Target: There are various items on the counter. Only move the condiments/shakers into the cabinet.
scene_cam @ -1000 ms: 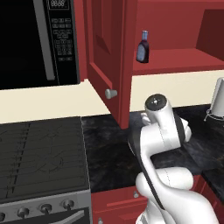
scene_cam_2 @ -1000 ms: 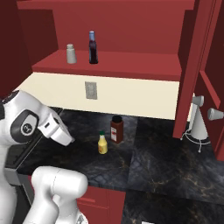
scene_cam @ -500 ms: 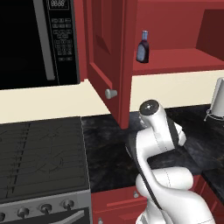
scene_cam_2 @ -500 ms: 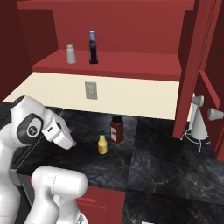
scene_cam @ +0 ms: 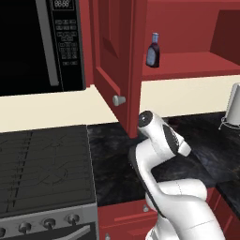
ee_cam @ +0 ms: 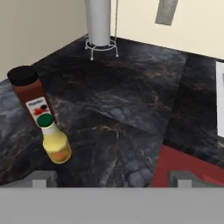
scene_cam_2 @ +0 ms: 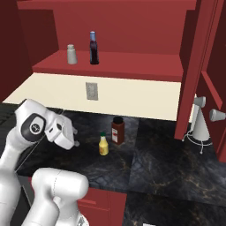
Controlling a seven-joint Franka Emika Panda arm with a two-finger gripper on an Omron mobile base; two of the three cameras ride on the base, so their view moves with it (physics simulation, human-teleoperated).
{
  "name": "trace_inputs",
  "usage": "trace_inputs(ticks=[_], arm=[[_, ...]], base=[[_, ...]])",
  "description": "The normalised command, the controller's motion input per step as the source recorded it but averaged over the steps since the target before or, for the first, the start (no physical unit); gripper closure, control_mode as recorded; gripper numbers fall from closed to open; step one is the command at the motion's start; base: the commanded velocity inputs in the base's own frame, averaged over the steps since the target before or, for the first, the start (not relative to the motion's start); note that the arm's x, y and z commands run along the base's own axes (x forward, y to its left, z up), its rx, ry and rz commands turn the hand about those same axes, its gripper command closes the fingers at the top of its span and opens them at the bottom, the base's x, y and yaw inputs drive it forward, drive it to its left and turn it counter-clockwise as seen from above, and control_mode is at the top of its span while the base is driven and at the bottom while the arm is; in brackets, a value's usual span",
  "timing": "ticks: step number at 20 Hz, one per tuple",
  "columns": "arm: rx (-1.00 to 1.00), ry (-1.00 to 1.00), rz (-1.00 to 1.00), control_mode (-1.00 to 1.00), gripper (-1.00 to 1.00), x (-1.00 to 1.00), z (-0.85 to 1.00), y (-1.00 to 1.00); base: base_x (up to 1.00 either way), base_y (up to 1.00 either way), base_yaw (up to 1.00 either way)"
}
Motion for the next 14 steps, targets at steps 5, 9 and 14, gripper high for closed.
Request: trace_inputs(ticks=[5, 9, 14], arm=[[-0.11, -0.01, -0.10, -1.00, -1.00, 0.34, -0.10, 0.00], [-0.10, -0.08, -0.07, -1.00, -1.00, 0.33, -0.21, 0.00], [-0.10, -0.07, -0.08, -1.00, -1.00, 0.19, -0.30, -0.02]], base=[[0.00, 0.00, 0.00], [0.00, 0.00, 0.00], [0.00, 0.00, 0.00]])
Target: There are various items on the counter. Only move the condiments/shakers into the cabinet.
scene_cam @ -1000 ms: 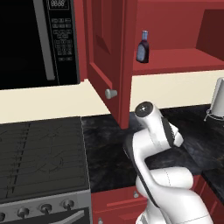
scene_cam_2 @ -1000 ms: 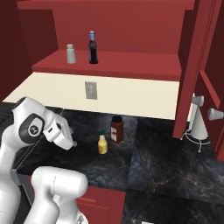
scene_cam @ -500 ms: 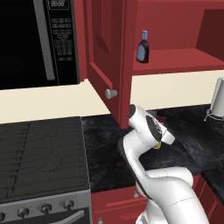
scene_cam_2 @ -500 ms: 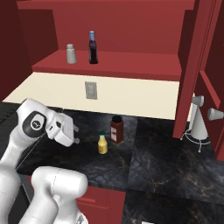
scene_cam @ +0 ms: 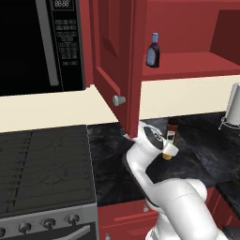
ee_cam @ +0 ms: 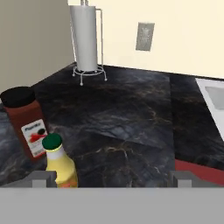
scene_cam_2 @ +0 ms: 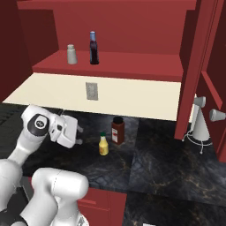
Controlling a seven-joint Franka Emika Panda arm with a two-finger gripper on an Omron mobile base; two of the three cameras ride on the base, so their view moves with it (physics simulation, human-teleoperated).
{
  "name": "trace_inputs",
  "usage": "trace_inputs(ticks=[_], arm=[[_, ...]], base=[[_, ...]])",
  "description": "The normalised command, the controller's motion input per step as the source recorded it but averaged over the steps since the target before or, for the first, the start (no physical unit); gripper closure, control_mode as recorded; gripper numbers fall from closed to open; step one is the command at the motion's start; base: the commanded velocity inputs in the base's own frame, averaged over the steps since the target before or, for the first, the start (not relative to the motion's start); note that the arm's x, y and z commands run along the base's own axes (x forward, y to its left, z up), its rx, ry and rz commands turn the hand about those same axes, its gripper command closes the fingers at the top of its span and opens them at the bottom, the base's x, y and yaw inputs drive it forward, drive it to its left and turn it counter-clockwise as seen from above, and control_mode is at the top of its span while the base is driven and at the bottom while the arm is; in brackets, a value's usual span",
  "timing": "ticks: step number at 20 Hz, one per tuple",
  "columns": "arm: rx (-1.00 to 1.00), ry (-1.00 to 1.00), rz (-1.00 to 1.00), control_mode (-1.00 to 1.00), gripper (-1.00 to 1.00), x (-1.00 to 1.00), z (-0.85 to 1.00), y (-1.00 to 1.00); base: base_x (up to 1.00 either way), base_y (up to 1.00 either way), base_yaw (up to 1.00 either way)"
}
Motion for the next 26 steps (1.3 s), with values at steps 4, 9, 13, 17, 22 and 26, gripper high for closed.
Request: trace_inputs(ticks=[4, 9, 13, 17, 22, 26], arm=[[-0.08, -0.07, -0.07, -1.00, -1.00, 0.23, -0.34, -0.06], [-0.06, -0.01, -0.06, -1.00, -1.00, 0.26, -0.22, -0.09], [-0.05, 0.00, -0.04, -1.00, -1.00, 0.24, -0.14, -0.13], [-0.03, 0.00, -0.03, -1.00, -1.00, 0.28, -0.11, -0.11], [-0.01, 0.00, 0.00, -1.00, -1.00, 0.29, -0.09, -0.03], [-0.01, 0.00, 0.00, -1.00, -1.00, 0.26, -0.09, -0.06]], base=[[0.00, 0.00, 0.00], [0.00, 0.00, 0.00], [0.00, 0.00, 0.00], [0.00, 0.00, 0.00], [0.00, 0.00, 0.00], [0.00, 0.00, 0.00]])
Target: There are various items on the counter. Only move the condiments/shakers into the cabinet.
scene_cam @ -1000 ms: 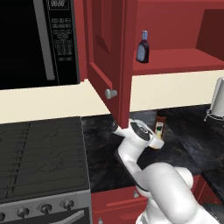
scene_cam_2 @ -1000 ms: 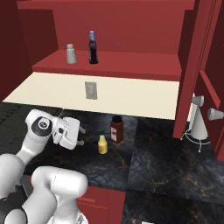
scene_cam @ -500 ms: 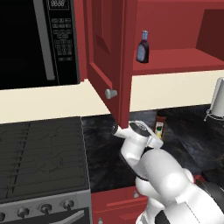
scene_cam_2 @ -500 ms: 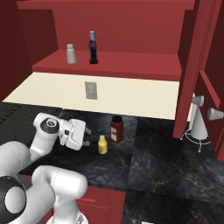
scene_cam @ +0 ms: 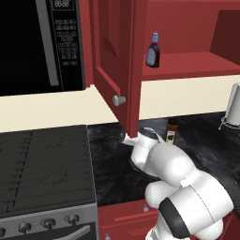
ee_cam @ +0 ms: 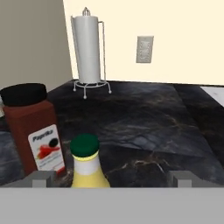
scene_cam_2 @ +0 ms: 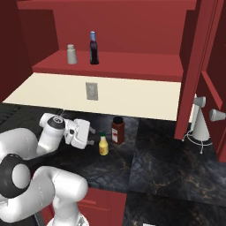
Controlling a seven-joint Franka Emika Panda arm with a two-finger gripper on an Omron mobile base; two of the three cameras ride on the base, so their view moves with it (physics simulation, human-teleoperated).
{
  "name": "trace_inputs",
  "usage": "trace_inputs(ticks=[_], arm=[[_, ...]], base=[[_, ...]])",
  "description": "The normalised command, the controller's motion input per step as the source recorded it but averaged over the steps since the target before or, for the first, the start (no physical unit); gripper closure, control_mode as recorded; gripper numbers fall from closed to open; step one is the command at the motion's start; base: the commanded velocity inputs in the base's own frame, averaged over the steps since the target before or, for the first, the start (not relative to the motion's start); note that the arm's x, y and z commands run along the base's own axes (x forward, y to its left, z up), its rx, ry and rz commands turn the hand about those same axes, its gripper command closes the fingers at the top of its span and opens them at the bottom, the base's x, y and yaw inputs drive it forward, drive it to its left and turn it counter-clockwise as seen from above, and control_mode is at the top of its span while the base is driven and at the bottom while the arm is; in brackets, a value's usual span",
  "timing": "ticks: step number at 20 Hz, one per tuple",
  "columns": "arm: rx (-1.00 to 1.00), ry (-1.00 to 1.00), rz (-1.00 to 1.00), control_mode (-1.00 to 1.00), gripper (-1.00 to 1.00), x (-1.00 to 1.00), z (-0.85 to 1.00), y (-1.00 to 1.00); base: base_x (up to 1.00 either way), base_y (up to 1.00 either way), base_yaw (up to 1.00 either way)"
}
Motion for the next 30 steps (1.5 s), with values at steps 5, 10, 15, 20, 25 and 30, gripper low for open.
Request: trace_inputs(ticks=[5, 10, 15, 20, 25, 30], arm=[[-0.02, 0.00, 0.00, -1.00, -1.00, 0.10, -0.15, -0.15], [-0.01, 0.00, 0.00, -1.00, -1.00, 0.12, -0.18, -0.14], [0.00, 0.00, 0.00, -1.00, -1.00, 0.27, -0.20, -0.03], [0.00, 0.00, 0.00, -1.00, -1.00, 0.21, -0.17, -0.04], [-0.03, 0.00, 0.00, -1.00, -1.00, -0.07, -0.08, -0.17], [-0.03, 0.00, 0.00, -1.00, -1.00, -0.03, -0.09, -0.17]], base=[[0.00, 0.00, 0.00], [0.00, 0.00, 0.00], [0.00, 0.00, 0.00], [0.00, 0.00, 0.00], [0.00, 0.00, 0.00], [0.00, 0.00, 0.00]])
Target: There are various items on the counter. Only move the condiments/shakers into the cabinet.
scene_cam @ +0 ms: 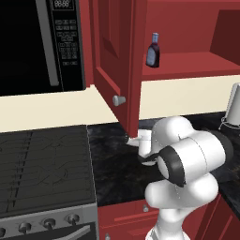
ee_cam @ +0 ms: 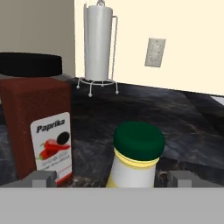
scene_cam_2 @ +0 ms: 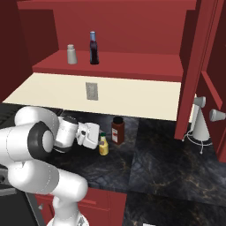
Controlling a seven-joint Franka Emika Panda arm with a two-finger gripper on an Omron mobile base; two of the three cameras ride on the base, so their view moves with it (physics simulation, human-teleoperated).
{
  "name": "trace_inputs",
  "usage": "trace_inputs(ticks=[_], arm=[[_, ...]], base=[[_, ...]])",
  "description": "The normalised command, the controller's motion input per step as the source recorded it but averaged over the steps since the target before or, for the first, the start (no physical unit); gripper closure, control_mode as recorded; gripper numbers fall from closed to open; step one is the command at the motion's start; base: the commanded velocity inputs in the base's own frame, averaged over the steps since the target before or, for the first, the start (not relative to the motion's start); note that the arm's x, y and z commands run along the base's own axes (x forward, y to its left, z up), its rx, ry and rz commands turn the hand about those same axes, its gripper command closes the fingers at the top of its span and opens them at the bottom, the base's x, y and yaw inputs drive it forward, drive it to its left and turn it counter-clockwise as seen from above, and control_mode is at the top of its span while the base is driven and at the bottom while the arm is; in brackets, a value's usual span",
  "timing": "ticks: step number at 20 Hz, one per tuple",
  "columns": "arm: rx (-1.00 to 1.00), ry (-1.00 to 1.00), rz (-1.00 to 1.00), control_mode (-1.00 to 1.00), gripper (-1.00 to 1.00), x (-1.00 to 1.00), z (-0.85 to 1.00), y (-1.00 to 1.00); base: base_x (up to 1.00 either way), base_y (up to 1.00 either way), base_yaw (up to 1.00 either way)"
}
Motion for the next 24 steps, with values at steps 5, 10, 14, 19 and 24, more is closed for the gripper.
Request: trace_inputs(ticks=[5, 10, 14, 19, 24], arm=[[-0.01, 0.00, 0.00, -1.00, -1.00, 0.00, -0.07, -0.13], [0.00, 0.00, 0.00, -1.00, 1.00, 0.00, -0.01, -0.04], [0.00, -0.04, 0.00, -1.00, 1.00, -0.26, 0.06, -0.01], [0.01, -0.13, 0.01, -1.00, 1.00, -0.65, 0.69, -0.10], [0.03, -0.04, 0.10, -1.00, 1.00, -0.75, 1.00, -0.16]], base=[[0.00, 0.00, 0.00], [0.00, 0.00, 0.00], [0.00, 0.00, 0.00], [0.00, 0.00, 0.00], [0.00, 0.00, 0.00]])
